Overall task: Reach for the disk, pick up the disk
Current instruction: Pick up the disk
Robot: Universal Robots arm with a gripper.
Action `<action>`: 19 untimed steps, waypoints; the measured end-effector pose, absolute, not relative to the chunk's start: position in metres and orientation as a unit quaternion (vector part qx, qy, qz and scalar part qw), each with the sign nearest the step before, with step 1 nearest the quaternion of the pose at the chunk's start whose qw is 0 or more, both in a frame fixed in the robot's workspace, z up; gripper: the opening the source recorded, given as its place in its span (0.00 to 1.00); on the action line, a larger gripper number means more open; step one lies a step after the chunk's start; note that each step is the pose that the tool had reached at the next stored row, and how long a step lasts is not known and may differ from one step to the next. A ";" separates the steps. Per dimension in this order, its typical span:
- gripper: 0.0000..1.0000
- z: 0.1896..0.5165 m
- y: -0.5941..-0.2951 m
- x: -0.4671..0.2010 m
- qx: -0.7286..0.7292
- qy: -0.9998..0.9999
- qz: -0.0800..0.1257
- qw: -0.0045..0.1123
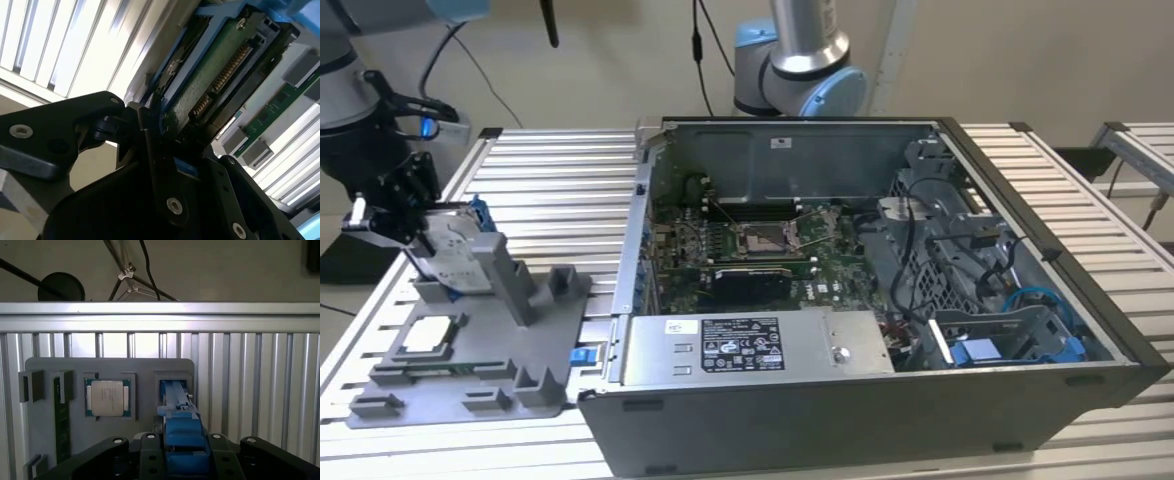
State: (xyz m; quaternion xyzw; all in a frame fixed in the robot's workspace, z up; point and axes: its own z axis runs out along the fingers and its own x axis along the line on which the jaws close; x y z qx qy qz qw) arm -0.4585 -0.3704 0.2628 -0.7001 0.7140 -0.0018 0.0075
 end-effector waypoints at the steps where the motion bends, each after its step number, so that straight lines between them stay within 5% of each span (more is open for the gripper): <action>1: 0.00 0.263 -0.370 -0.458 -0.700 0.714 -0.004 0.005; 19: 0.00 0.264 -0.370 -0.459 -0.700 0.714 -0.002 0.007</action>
